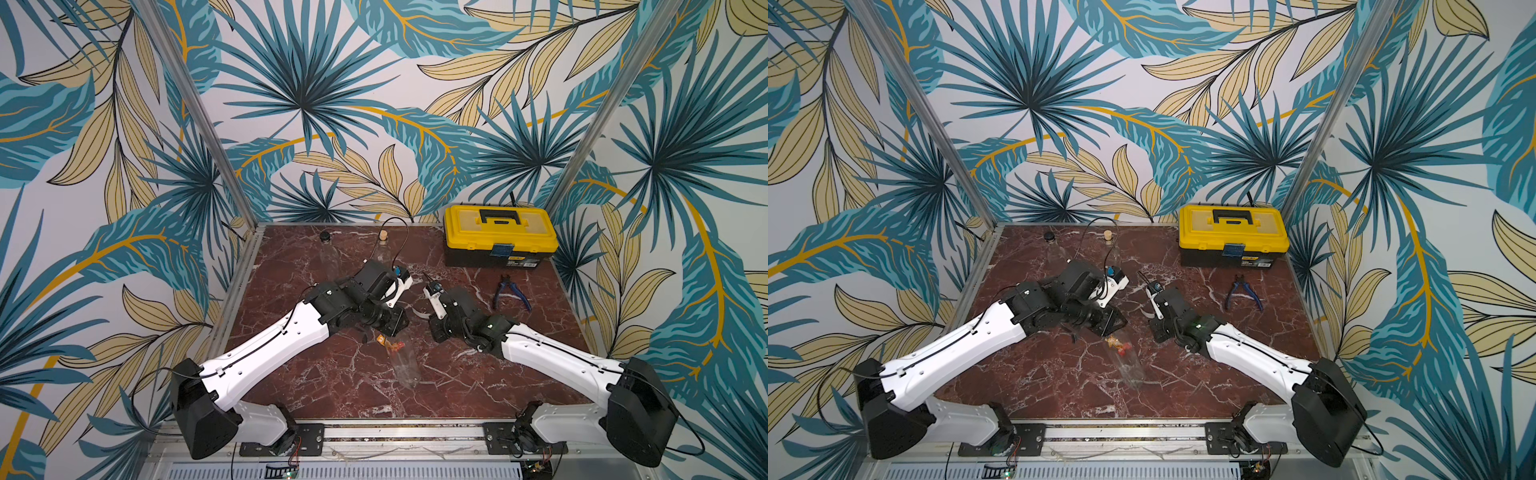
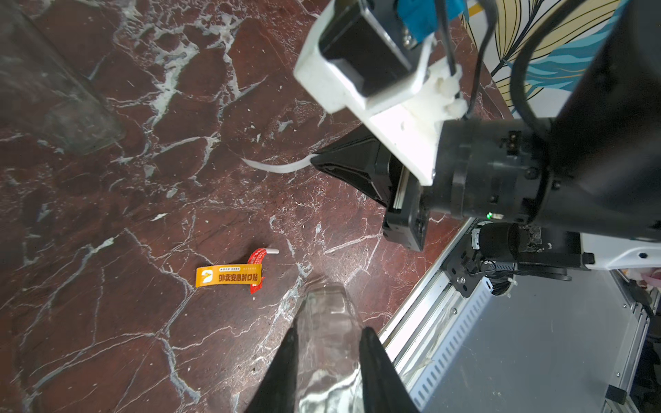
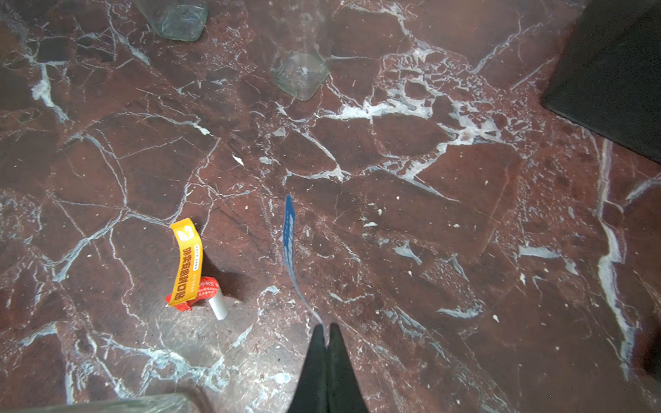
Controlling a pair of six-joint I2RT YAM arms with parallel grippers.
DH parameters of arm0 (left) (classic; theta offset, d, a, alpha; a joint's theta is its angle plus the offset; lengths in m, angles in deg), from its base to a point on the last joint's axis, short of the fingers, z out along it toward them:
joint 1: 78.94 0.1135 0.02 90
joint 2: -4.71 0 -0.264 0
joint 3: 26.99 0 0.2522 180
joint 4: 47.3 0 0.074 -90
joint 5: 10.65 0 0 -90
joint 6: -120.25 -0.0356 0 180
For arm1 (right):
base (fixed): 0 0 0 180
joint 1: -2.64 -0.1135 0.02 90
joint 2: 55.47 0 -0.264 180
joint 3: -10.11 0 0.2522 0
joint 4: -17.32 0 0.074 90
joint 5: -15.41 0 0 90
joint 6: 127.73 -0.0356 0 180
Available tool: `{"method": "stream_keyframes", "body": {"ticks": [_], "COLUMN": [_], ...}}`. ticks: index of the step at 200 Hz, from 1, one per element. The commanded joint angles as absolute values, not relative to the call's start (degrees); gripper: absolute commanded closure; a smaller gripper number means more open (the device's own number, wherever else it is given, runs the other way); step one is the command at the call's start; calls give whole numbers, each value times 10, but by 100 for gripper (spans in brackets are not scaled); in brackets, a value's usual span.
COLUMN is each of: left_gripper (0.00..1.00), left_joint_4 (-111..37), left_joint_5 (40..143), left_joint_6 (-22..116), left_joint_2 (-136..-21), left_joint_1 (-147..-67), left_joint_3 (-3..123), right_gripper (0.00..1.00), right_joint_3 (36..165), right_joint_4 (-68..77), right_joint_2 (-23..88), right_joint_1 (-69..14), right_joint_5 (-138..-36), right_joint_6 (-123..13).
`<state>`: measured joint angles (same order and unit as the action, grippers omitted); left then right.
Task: Remove the label from the bottle
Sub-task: Tear open the label from the bottle, then place the bottle at the center of the board.
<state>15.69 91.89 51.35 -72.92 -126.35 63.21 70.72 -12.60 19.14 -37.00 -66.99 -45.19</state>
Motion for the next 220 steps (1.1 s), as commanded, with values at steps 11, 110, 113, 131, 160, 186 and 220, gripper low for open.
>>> {"method": "stream_keyframes", "body": {"ticks": [11, 110, 113, 131, 160, 186, 220], "left_gripper": [100, 100, 100, 100, 100, 100, 100], "left_joint_4": [143, 182, 182, 188, 188, 187, 165], "left_joint_5": [881, 800, 797, 771, 728, 706, 685], "left_joint_6": [543, 520, 517, 503, 488, 470, 455], "left_joint_2": [-677, -671, -672, -681, -688, -703, -723], "left_joint_1": [-1256, -1177, -1175, -1165, -1146, -1135, -1129], "left_joint_3": [686, 761, 763, 775, 787, 793, 790], "right_gripper": [100, 100, 100, 100, 100, 100, 100], "right_joint_3": [724, 727, 727, 726, 729, 731, 733], "right_joint_4": [-166, -175, -175, -174, -173, -174, -169], "right_joint_2": [187, 191, 191, 191, 191, 195, 205], "right_joint_1": [-359, -347, -348, -348, -348, -348, -347], "right_joint_5": [-688, -711, -712, -713, -710, -714, -720], "right_joint_6": [-451, -459, -459, -461, -462, -460, -461]}}
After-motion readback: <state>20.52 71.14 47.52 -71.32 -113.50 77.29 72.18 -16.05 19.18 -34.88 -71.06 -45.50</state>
